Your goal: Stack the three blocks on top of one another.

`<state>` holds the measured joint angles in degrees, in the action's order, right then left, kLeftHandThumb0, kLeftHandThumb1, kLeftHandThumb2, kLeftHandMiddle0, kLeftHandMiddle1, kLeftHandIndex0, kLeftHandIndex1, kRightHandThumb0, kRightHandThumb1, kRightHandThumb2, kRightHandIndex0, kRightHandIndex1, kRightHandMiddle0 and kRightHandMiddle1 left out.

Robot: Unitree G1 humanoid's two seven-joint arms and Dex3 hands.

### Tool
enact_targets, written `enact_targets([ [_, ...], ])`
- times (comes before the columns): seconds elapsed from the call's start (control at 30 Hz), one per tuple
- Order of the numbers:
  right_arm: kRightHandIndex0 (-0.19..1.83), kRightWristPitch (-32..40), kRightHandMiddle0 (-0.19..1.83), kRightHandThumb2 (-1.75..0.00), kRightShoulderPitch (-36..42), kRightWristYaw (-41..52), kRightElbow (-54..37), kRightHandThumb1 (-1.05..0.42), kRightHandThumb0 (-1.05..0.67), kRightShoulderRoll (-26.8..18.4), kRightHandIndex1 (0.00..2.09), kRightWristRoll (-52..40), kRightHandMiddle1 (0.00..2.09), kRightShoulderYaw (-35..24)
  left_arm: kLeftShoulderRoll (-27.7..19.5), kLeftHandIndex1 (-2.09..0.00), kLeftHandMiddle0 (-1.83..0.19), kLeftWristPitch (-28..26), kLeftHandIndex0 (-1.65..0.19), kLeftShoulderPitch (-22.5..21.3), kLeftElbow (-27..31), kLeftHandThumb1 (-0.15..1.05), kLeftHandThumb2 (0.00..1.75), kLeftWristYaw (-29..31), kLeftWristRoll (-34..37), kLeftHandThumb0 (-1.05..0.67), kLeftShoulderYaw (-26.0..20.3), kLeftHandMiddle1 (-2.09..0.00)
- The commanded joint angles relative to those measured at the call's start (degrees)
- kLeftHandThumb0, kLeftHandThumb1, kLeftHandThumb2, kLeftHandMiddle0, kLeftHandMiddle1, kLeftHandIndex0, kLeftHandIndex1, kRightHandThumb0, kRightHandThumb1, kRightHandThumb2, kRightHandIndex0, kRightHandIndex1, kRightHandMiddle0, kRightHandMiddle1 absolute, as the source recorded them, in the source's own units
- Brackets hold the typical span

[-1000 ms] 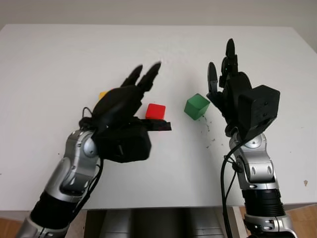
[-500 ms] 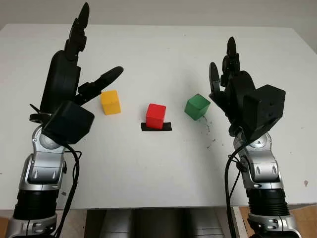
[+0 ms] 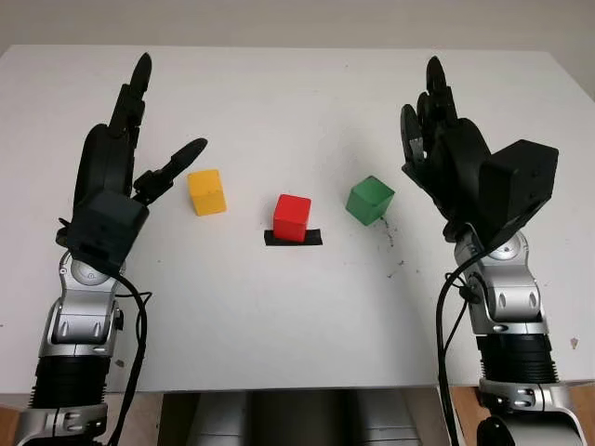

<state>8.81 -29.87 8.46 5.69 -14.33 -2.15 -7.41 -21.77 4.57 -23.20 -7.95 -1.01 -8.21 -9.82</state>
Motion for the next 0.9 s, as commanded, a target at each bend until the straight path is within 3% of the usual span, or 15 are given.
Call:
enact_targets([
  [0.0,-0.19,-0.98,-0.19,-0.64,-0.73,-0.01,0.27,-1.05,-0.65,-0.61,0.01,-0.01,0.01,-0.12,-0.44,-0.06,-0.01,-0.48,-0.08,-1.2,-1.02,1.05,0.19,0.2,0.27,-0.74,-0.29,-0.06],
  [0.27,-0.19,-1.88,-0.19,-0.66,-0.72,0.09,0.52,-1.05,-0.65,-0.24,0.0,0.01,0.0,0.36,-6.97,-0.05,0.01,2.05,-0.08,-3.97,-8.21,1.02,0.09,1.19,-7.26,-0.71,3.52,-0.05],
  [0.67,-0.19,-1.95,-0.19,-0.67,-0.58,0.47,0.33,-1.05,-0.64,-0.69,0.0,0.77,0.0,1.11,-13.49,-0.07,0.07,-5.47,-0.15,-10.85,-11.72,0.94,0.04,9.49,-17.93,-0.76,12.66,-0.04],
  [0.87,-0.19,-2.14,-0.19,-0.68,-0.64,0.42,0.56,-1.05,-0.64,-0.54,0.0,0.83,0.0,1.22,-14.42,-0.08,0.08,-5.21,-0.21,-15.21,-14.84,0.92,0.04,11.65,-20.79,-0.77,15.78,-0.05],
])
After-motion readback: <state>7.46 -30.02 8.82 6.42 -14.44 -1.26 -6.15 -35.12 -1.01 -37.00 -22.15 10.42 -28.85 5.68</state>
